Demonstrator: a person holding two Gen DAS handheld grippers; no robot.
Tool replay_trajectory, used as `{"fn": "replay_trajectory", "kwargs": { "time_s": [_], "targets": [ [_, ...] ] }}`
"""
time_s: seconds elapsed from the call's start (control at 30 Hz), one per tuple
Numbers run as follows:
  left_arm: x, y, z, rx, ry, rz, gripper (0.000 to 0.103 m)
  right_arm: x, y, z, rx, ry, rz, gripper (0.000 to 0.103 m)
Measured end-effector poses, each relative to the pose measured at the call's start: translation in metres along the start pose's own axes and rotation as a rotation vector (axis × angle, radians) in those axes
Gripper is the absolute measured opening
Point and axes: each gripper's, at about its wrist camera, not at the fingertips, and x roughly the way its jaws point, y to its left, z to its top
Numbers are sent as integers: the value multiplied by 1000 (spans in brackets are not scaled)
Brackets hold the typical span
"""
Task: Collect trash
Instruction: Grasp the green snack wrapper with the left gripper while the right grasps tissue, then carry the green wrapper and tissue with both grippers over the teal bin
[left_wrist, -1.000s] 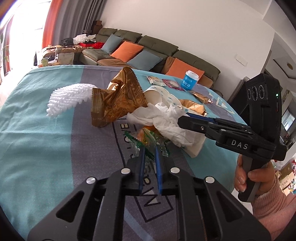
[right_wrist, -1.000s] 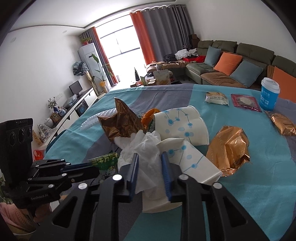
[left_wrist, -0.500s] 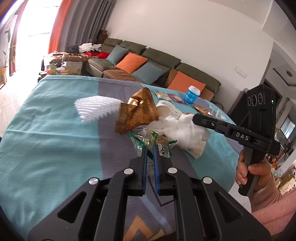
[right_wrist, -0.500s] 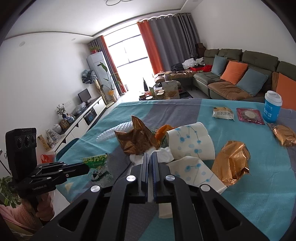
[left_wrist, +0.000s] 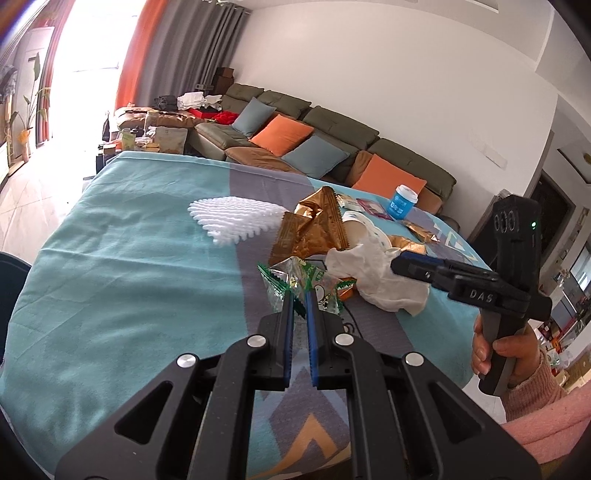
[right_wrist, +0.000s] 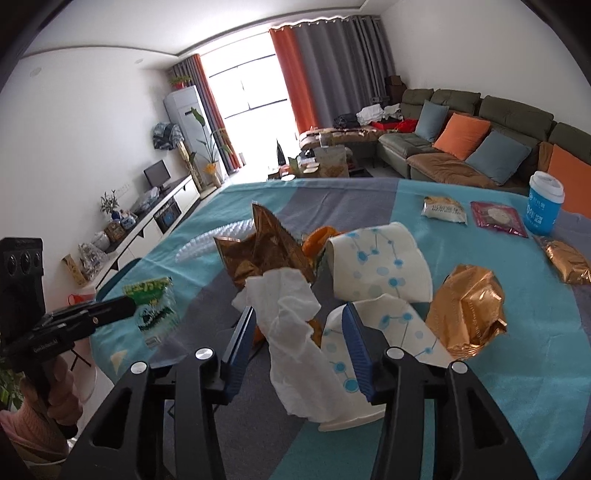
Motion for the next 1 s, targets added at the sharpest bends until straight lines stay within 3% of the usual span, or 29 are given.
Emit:
{"fn": "replay_trajectory", "kwargs": {
  "time_s": [0.07,0.13,0.7,0.73,0.8,0.83,1.0],
  "targets": [
    [-2,1,-1,-4,-4,7,7,4,1,-2,-7,14,2,18],
    [-6,4,-1,-6,-10,16,7,5,2,-2,-12,21,10,6],
    [-52,35,-5,-60,-83,94,7,-25,38,24,-77,-74,125,2],
    [-54,37,-5,-63,-85,96,7,-23,40,25,-86,-65,109,3],
    [-56,39,-6,-69,-87,101,7,-16,37,23,-79,-49,39,30],
    [-56,41,-7,-72,-86,101,7,-13,34,20,-76,-39,19,53],
    [-56,45,-10,-82,-77,98,7,7,30,5,-89,42,-43,54]
  ]
}}
